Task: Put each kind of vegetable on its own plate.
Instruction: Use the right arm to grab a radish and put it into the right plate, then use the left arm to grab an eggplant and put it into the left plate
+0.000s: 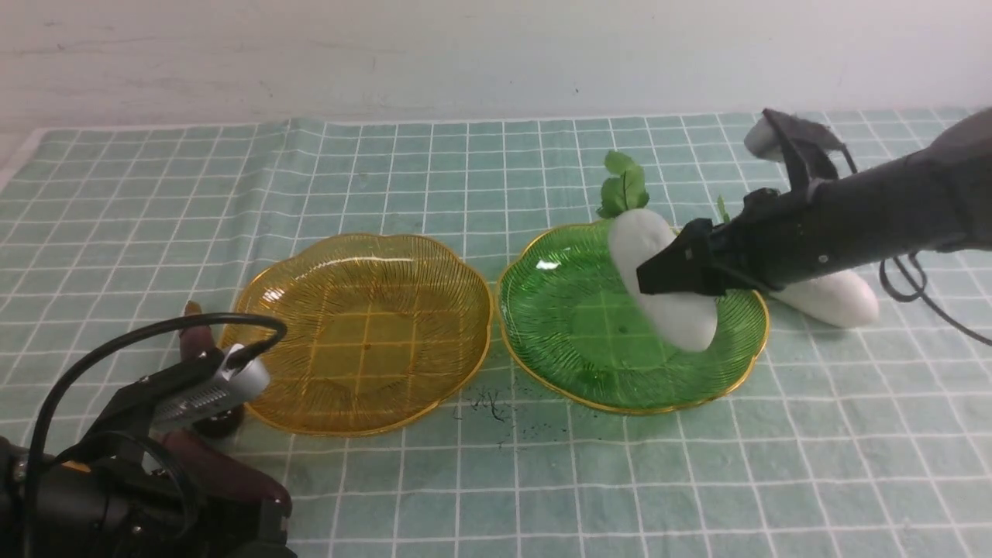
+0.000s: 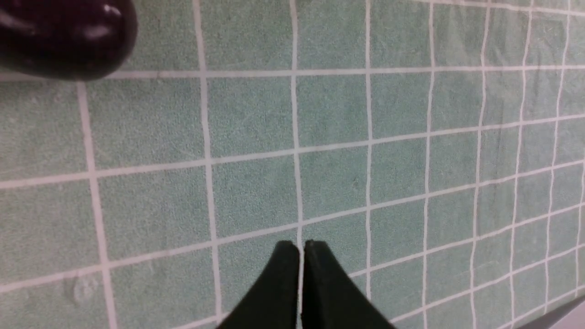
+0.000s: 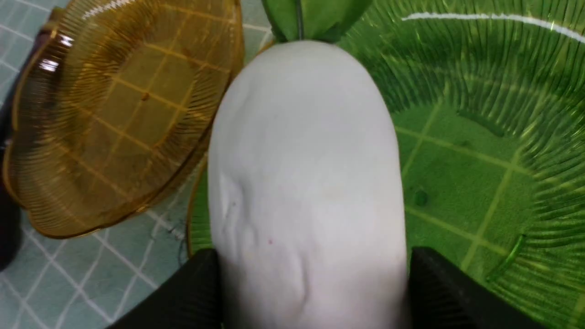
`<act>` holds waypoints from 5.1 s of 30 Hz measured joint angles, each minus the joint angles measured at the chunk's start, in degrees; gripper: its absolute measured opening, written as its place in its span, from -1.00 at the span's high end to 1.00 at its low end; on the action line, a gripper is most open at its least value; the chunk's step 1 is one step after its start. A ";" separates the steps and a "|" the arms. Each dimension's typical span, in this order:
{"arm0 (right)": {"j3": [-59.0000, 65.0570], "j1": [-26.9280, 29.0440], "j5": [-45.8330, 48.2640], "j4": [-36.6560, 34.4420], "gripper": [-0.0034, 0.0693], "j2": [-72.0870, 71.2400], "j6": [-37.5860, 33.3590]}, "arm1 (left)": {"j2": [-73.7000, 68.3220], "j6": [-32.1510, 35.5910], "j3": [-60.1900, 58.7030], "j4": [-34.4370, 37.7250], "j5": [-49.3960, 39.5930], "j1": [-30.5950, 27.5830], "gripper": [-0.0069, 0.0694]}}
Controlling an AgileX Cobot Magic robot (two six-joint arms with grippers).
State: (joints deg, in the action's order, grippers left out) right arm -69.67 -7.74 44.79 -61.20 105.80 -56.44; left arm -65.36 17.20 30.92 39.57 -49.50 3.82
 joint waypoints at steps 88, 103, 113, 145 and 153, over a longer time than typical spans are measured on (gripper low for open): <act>-22.36 12.78 10.89 26.90 -0.27 6.57 20.25 | 0.00 0.00 0.00 -0.05 1.33 0.00 0.83; -24.04 9.04 24.30 21.03 -0.27 15.21 28.31 | 0.00 0.05 0.00 -0.05 1.78 0.00 0.83; -24.04 9.04 24.57 24.87 -0.71 15.56 36.14 | 0.00 0.05 0.00 -0.05 1.92 0.00 0.83; 10.58 9.04 27.11 39.04 0.68 -45.38 46.49 | -8.29 -42.35 0.00 -31.00 23.67 0.00 -0.38; 15.33 9.04 27.33 39.04 0.75 -51.18 44.56 | -15.78 -51.30 0.33 -30.29 33.75 0.26 -0.38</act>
State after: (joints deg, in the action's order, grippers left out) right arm -54.34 1.30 72.12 -22.16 54.62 -11.88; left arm -81.14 -34.10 31.26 9.28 -15.74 4.07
